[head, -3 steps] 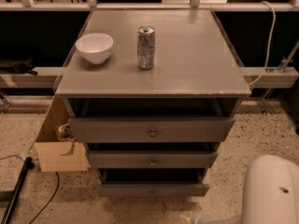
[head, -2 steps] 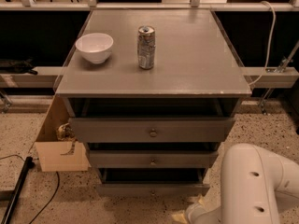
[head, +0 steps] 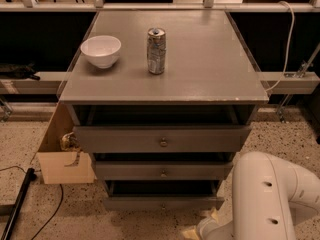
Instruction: Open bottom drawer
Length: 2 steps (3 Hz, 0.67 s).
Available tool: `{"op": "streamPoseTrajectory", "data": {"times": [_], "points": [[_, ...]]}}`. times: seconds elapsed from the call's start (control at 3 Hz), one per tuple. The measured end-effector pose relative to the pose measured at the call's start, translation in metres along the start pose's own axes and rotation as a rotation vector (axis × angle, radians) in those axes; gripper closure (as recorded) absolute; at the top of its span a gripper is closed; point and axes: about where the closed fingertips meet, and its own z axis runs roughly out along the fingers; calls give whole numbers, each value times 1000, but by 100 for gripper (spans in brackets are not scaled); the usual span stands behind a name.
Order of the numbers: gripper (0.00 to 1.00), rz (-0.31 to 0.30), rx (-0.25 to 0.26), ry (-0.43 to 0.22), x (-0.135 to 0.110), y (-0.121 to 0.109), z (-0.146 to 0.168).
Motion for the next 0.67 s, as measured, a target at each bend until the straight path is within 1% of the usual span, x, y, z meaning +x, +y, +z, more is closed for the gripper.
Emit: {"op": "streamPoseTrajectory", "data": {"times": [0.33, 0.67], "points": [[0, -56, 48, -17, -7, -3, -1], [0, -191, 136, -15, -12, -3, 4]]}}
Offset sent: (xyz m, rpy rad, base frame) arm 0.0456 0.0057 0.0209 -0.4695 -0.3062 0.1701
